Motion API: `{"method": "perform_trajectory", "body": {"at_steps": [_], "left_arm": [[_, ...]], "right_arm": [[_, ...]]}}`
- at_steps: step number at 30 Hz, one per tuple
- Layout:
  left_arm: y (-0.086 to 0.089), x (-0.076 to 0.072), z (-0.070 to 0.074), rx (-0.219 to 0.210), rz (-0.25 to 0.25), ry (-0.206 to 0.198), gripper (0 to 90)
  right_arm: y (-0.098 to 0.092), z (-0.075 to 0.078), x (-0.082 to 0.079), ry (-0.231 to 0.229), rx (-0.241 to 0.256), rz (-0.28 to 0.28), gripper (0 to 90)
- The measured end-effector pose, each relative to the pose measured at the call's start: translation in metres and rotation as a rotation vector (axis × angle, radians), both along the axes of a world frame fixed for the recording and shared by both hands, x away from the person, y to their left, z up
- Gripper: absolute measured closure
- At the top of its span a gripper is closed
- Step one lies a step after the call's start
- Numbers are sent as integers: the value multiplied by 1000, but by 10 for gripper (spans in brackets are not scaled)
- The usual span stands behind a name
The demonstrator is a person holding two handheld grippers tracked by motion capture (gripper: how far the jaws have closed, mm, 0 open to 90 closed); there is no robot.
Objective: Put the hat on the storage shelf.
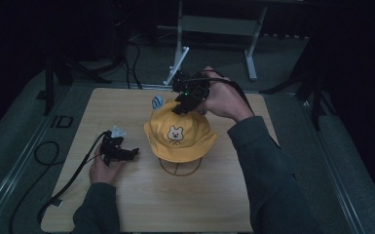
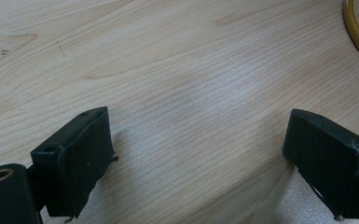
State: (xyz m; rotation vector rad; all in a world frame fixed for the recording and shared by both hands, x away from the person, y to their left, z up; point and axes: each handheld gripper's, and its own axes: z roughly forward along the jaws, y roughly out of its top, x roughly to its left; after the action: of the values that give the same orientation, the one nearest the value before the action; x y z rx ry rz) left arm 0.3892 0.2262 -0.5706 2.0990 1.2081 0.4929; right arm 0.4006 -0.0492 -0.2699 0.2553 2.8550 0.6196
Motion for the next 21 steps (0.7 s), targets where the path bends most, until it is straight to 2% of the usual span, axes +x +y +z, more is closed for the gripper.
{"method": "perform_trajectory", "body": {"at_steps": [3,7,10,13,17,21], "left_arm": [[0,0,0,0,0,0,80],[0,0,0,0,0,0,80],[0,0,0,0,0,0,80],[0,0,0,0,0,0,80],[0,0,0,0,0,0,80],[0,0,0,0,-1,3,80]], "right_arm": [[-4,-2,-3,2,-7,3,540],[-13,2,-4,-12,22,-39,413],[-22,5,-7,-49,43,-81,282],[-32,6,-11,-79,50,-107,204],[-43,6,-14,-82,65,-120,178],[-64,1,-22,-90,78,-138,175]]}}
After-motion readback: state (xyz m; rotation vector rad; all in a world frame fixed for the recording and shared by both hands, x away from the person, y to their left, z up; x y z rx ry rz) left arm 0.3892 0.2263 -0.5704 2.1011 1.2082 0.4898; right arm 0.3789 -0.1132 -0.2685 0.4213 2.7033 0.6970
